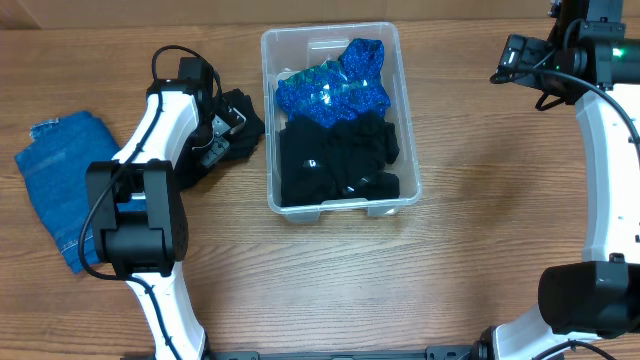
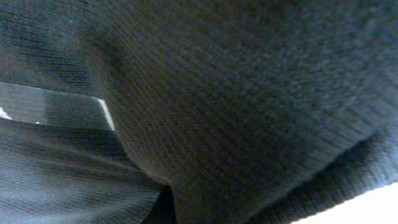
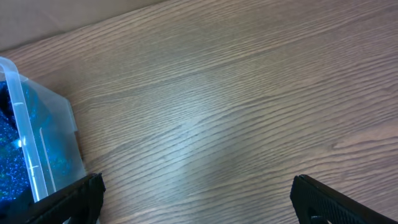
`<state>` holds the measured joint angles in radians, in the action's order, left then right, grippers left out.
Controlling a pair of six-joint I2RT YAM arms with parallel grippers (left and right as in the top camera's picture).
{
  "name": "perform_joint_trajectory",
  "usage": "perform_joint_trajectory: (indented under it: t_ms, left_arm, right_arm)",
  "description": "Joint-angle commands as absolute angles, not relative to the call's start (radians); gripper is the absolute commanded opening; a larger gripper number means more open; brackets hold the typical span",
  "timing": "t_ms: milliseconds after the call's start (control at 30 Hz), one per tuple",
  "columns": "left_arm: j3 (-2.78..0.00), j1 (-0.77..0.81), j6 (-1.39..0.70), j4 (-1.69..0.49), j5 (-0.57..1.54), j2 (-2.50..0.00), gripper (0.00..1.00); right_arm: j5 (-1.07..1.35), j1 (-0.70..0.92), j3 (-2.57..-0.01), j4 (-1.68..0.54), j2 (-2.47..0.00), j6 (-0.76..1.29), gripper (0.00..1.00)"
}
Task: Pack container
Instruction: 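Lift the banded black garment and carry it into the bin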
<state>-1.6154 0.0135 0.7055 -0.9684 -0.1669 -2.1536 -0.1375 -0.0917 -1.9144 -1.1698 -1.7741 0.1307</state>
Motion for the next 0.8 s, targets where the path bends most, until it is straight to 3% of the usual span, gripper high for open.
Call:
perform_joint_trajectory:
  t_ms: [0, 333, 567, 767]
  left_arm:
    - [-1.595, 0.026, 0.681, -1.005, -0.277, -2.227, 0.04]
    - [-1.977, 0.065, 0.414, -1.272, -0.490, -2.226, 0.04]
    - [-2.357, 0.076, 0.215, -1.536, -0.471, -2.216, 0.04]
    - [-2.614, 0.124, 0.092, -1.583, -0.336, -2.175, 0.04]
  right_arm:
    - [-0.141, -0.094, -1.916, -1.166, -1.768, 0.134, 1.00]
    - [-0.141, -0.094, -1.916, -1.166, -1.768, 0.134, 1.00]
    - [-0.141, -0.094, -1.916, -1.166, -1.768, 0.134, 1.00]
    - [-0.141, -0.094, -1.916, -1.165, -1.768, 0.134, 1.00]
